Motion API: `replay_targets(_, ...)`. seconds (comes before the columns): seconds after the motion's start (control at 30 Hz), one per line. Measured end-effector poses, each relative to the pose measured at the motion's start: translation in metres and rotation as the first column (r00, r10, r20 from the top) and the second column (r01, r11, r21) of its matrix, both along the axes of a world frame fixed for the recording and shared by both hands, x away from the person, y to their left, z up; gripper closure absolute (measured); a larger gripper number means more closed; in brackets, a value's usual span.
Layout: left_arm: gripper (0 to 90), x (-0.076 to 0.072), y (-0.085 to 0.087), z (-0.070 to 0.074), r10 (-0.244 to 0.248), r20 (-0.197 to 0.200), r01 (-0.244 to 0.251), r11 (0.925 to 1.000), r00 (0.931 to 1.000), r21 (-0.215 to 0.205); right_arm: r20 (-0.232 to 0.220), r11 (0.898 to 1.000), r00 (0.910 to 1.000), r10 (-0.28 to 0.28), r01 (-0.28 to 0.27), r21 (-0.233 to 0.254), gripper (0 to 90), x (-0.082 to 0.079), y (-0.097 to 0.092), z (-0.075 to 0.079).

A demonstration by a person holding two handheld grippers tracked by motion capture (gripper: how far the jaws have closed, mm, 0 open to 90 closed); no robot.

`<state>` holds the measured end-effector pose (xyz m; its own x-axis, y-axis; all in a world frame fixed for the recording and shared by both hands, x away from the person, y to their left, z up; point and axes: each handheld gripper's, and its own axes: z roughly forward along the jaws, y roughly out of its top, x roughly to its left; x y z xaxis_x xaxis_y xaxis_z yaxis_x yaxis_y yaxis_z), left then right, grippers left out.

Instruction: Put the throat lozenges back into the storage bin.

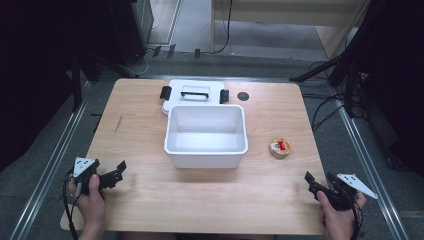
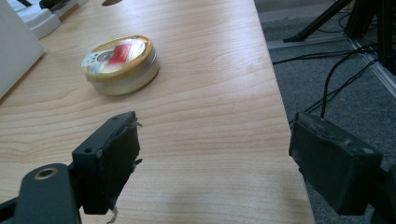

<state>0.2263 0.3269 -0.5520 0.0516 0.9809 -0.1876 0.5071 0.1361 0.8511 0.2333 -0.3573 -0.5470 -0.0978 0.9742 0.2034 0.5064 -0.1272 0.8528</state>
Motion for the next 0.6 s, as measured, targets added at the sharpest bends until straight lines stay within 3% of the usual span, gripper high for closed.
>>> replay_targets(0.4,0.0,-0.0001,0.0005,0.0000,0.001,0.001,-0.001,1.0000,1.0000,-0.006,-0.022,0.998,0.9996,0.016,-0.017,-0.059,16.4,0.0016,0.0063,0.0007)
replay_targets(0.6,0.0,-0.0001,0.0008,-0.0001,0.002,0.002,-0.002,0.9999,1.0000,-0.010,-0.025,0.998,0.9994,0.025,-0.026,-0.058,16.6,0.0030,0.0101,0.0044)
